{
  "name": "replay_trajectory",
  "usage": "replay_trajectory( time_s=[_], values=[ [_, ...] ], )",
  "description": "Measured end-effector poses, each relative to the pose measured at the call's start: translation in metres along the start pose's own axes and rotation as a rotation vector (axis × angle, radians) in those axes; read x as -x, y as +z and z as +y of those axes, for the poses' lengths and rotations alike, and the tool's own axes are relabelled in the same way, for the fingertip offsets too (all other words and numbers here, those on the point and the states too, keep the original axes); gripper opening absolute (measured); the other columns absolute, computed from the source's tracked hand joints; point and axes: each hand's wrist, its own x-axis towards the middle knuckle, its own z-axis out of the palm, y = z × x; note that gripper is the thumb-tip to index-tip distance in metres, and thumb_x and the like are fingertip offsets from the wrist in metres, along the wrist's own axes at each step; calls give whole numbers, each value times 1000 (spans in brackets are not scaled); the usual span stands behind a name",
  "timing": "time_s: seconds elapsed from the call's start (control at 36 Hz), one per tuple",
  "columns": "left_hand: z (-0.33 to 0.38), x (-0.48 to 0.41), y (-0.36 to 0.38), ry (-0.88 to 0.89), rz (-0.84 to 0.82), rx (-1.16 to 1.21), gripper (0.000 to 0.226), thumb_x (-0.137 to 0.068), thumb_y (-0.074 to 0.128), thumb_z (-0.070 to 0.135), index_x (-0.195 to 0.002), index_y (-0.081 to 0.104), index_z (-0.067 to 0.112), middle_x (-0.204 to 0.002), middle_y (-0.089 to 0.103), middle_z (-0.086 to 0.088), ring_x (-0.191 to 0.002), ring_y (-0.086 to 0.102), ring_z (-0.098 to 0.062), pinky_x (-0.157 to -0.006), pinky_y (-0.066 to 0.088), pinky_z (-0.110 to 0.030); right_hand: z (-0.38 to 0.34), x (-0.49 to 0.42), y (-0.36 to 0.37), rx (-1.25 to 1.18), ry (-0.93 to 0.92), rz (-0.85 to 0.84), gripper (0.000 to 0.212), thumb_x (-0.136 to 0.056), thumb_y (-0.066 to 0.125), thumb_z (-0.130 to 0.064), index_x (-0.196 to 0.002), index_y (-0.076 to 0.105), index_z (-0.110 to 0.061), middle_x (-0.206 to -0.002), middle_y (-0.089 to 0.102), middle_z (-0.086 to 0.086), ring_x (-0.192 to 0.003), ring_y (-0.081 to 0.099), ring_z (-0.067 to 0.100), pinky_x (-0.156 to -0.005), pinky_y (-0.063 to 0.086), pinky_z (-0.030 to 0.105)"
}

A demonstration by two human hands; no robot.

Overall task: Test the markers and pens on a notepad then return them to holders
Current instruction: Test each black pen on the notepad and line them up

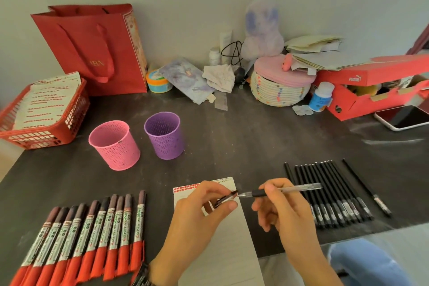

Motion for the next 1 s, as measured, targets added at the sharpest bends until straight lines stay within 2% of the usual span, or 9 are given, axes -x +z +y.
replay_trajectory(
  time_s=[0.31, 0.44, 0.53, 0.61, 0.69, 0.72, 0.78, 0.89, 1.0],
  values=[
    [5, 2, 20, 90, -59, -8, 13, -73, 63, 58, -82, 63, 49, -86, 67, 34, -89, 63, 8, -76, 43, -4, 4, 7, -8, 173, -85, 10, 22, -86, 65, -33, -84, 73, -13, -65, 69, 14, -50, 61, 17, -46, 48, 20],
    [25, -8, 49, 152, -308, -15, 38, -78, 49, 77, -102, 53, 48, -90, 69, 33, -87, 65, 9, -74, 47, -7, -4, 3, -29, 266, -92, 76, 33, -92, 55, -40, -70, 68, -19, -59, 61, 2, -53, 55, 11, -52, 47, 19],
    [33, -22, 66, 147, -306, -184, 62, -68, 28, 96, -116, 38, 57, -99, 64, 35, -88, 61, 8, -78, 54, -18, -19, -17, -65, 317, -29, 154, 46, -105, 49, -23, -60, 61, -21, -63, 60, -1, -61, 60, 11, -60, 52, 25],
    [40, -38, 77, 152, -247, -388, 69, -70, 22, 97, -117, 37, 49, -90, 63, 24, -80, 60, 2, -73, 54, -25, -40, -38, -116, 419, 71, 304, 41, -100, 48, -5, -63, 58, -19, -58, 57, 0, -50, 56, 13, -47, 49, 28],
    [48, -54, 90, 131, -252, -606, 73, -77, 26, 91, -114, 42, 30, -85, 60, 12, -78, 61, -11, -69, 55, -34, -57, -53, -166, 935, 130, 390, 18, -99, 50, -34, -84, 55, -27, -70, 64, 1, -62, 57, 21, -57, 40, 34],
    [50, -60, 96, 120, -262, -672, 76, -79, 25, 90, -114, 44, 24, -83, 59, 7, -76, 60, -16, -65, 54, -34, -62, -56, -176, 1078, 197, 402, 20, -98, 50, -48, -92, 52, -29, -81, 67, 2, -73, 60, 22, -64, 42, 37],
    [53, -67, 110, 113, -283, -780, 80, -82, 25, 87, -112, 46, 16, -76, 51, 3, -64, 52, -17, -53, 44, -29, -66, -62, -194, 1260, 353, 378, 53, -93, 47, -67, -115, 47, -20, -104, 66, 8, -93, 62, 30, -78, 47, 42],
    [60, -76, 145, 74, -260, -838, 77, -86, 32, 82, -111, 49, 12, -73, 50, 1, -62, 53, -18, -46, 34, -27, -59, -66, -204, 1381, 517, 289, 87, -85, 45, -81, -136, 38, -11, -132, 48, 17, -113, 56, 37, -95, 48, 47],
    [69, -86, 176, -17, -232, -861, 75, -88, 43, 75, -121, 46, 9, -89, 58, -4, -69, 57, -20, -50, 36, -30, -47, -66, -190, 1415, 478, 190, 89, -74, 47, -90, -127, 39, -20, -131, 45, 8, -105, 53, 27, -84, 47, 40]
  ],
)
